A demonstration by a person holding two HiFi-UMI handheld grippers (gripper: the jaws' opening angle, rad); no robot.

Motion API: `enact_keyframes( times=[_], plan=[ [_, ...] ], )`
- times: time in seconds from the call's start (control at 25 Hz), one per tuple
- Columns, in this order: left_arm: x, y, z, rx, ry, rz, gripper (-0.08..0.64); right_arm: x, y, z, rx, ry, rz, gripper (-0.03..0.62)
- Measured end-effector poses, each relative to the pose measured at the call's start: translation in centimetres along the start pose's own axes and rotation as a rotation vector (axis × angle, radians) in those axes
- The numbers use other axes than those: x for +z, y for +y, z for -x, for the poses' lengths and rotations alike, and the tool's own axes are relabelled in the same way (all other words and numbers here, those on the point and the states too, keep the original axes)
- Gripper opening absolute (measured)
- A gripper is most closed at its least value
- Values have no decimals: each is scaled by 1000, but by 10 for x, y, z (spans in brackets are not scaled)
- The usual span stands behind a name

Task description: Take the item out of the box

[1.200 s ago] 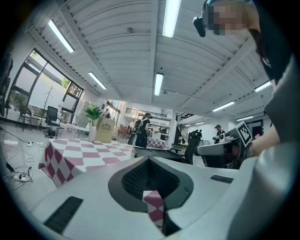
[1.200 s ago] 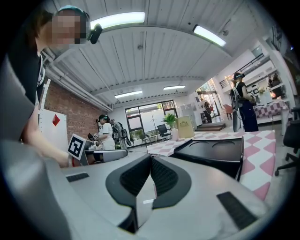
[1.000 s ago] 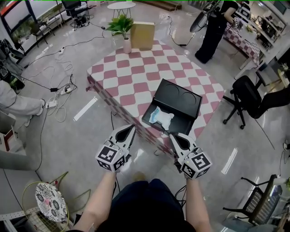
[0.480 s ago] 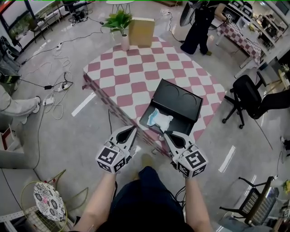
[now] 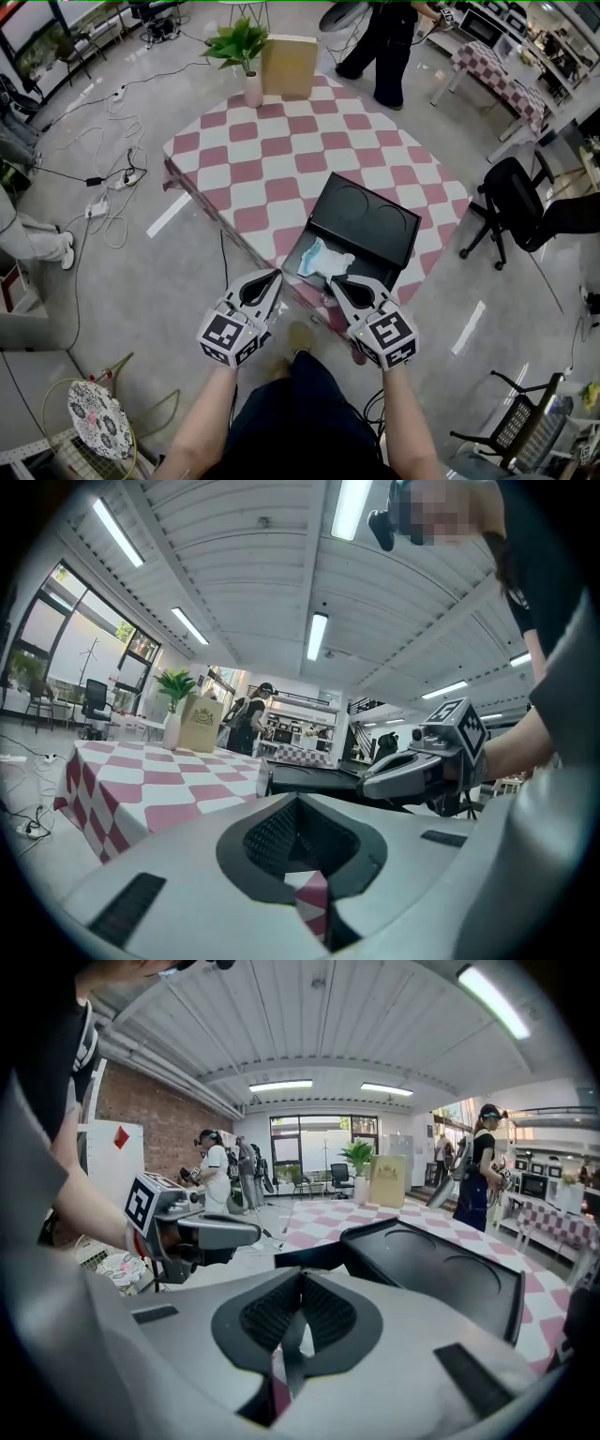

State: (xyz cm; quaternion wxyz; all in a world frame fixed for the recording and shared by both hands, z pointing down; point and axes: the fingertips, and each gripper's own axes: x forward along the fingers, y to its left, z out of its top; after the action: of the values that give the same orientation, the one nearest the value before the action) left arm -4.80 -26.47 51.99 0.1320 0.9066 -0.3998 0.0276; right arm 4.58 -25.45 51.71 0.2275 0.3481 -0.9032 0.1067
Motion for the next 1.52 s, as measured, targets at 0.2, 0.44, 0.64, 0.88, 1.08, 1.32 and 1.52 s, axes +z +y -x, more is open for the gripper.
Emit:
enact_keyframes(
  times=[0.2,0.44,0.64,0.88,1.08,1.32,1.52],
  plan=[
    [-2,5,-8,7,7,-6,3,-5,-5,-14,14,48,41,6],
    [-7,11,-14,17,13,2,3,-16,-14,-30,20,132,104,6],
    [-9,17,-15,32,13,13,3,-18,-18,-42,58,164,93,33],
    [-11,24,-16,46,11,24,3,-29,-13,-53,140,262,102,83],
    [-11,27,-16,54,7,33,3,-45,-12,-61,172,379,164,103],
    [-11,29,-17,64,5,41,3,-57,-16,-68,165,474,285,107],
    [-15,30,-14,78,8,49,3,-63,-19,-71,138,483,331,82]
  ],
)
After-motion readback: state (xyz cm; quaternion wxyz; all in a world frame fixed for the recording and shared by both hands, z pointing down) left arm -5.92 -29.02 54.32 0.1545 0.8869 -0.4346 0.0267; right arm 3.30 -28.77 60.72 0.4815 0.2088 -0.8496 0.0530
